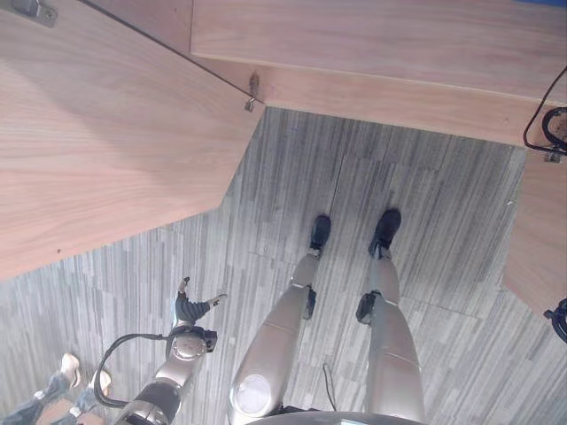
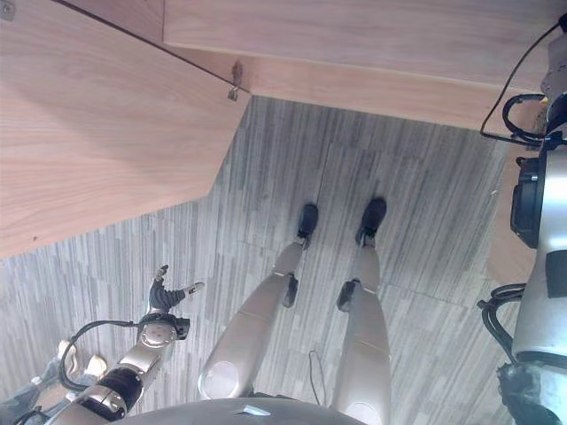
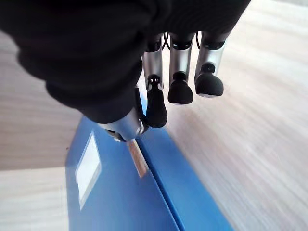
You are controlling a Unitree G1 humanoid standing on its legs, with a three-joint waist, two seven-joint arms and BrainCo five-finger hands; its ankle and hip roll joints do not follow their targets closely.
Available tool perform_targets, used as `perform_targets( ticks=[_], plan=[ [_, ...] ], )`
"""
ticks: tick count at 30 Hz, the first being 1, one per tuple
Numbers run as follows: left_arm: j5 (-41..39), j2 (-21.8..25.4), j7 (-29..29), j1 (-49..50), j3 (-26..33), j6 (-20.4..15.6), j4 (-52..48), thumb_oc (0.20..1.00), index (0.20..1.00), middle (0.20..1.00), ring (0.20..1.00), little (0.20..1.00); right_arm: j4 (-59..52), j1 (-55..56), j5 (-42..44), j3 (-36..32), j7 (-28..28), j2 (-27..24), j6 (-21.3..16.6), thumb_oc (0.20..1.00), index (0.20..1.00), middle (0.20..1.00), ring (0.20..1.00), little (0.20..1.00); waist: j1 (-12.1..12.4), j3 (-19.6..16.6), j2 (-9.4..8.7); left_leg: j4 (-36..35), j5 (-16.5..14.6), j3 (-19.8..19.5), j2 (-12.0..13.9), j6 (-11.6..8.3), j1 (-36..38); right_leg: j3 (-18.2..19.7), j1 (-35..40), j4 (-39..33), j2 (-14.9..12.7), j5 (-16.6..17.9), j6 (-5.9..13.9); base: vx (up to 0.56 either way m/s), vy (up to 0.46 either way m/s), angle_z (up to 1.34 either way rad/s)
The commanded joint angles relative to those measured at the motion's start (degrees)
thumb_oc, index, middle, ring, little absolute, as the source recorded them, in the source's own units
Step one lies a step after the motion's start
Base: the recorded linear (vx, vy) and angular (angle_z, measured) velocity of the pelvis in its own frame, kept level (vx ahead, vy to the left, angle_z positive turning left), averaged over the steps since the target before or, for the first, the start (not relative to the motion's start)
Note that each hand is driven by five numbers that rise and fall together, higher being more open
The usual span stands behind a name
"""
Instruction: Put the empty folder in the office cabinet
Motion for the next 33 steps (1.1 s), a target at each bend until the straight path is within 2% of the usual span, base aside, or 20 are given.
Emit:
perform_targets(
  ticks=[1,25,33],
  plan=[
    [-2.78,3.32,0.02,1.13,-0.96,-0.18,1.2,1.0,1.0,1.0,1.0,1.0,-3.01,0.06,-3.52,6.8,2.96,-2.24,-3.33,0.2,0.2,0.2,0.2,0.2,1.99,-0.07,2.25,-7.25,-0.79,-0.45,3.73,-7.39,1.83,0.04,5.89,0.78,-0.06,-10.93,6.27,0.0,0.0,0.0],
    [-2.83,6.15,-3.58,2.39,-0.79,-0.26,-4.91,1.0,1.0,1.0,1.0,1.0,-8.18,1.7,-0.61,9.2,12.03,-0.58,-4.1,0.2,0.2,0.2,0.2,0.2,3.73,-0.61,2.74,-7.25,-0.03,-1.25,3.93,-7.67,0.97,-0.44,4.67,1.55,-0.16,-11.0,6.31,0.0,0.0,0.0],
    [-2.66,6.33,-3.74,2.59,-0.9,-0.17,-4.41,1.0,1.0,1.0,1.0,1.0,-6.69,2.55,-0.53,7.91,11.3,-0.14,-4.79,0.2,0.2,0.2,0.2,0.2,3.86,-0.7,2.84,-7.25,0.04,-1.21,4.0,-7.69,1.45,-0.4,5.18,1.76,-0.14,-11.18,6.24,0.0,0.0,0.0]
  ],
)
